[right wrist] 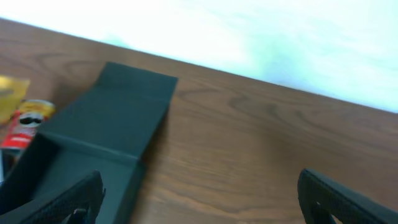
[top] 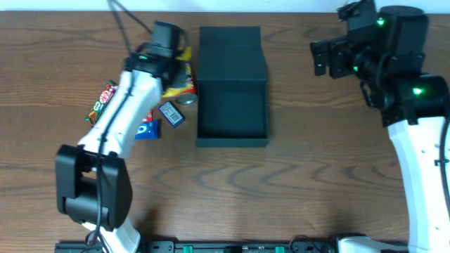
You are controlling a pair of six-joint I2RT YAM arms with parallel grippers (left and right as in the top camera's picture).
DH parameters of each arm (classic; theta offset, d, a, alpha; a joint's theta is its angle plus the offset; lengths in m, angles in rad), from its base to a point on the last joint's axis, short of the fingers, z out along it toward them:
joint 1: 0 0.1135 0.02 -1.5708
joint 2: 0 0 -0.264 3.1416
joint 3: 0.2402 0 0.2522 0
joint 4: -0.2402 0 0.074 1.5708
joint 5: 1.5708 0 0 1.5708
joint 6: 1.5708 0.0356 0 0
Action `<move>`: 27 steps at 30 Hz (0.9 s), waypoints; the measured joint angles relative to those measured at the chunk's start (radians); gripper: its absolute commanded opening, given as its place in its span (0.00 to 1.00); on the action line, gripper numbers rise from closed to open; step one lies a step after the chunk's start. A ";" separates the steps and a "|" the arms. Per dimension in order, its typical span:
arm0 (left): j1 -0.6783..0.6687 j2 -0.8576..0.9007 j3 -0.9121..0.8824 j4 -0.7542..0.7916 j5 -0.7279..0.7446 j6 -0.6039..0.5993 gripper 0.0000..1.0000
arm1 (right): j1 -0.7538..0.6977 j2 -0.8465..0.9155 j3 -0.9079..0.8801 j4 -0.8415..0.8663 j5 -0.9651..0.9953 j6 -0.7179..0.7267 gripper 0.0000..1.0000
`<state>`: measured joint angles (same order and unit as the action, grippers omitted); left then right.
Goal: Pack container
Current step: 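Carry the yellow bag with left gripper into the black box and release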
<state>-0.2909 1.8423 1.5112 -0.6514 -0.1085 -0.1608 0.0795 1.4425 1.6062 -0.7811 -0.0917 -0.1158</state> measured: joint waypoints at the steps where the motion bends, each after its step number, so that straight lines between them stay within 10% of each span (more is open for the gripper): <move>1: -0.040 0.000 0.000 -0.002 0.000 -0.014 0.18 | -0.012 0.000 0.000 0.000 0.000 0.000 0.99; 13: -0.338 0.000 0.016 -0.128 -0.033 -0.289 0.20 | -0.102 0.000 0.000 0.001 0.002 0.002 0.99; 16: -0.355 0.000 0.016 -0.146 -0.043 -0.323 0.53 | -0.103 0.000 0.000 0.001 0.002 0.002 0.99; 27: -0.378 0.000 0.016 -0.153 -0.056 -0.360 0.47 | -0.103 0.000 0.000 -0.012 -0.031 0.002 0.99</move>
<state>-0.6685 1.8423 1.5272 -0.8040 -0.1646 -0.5209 -0.0231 1.4429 1.6062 -0.7933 -0.1226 -0.1135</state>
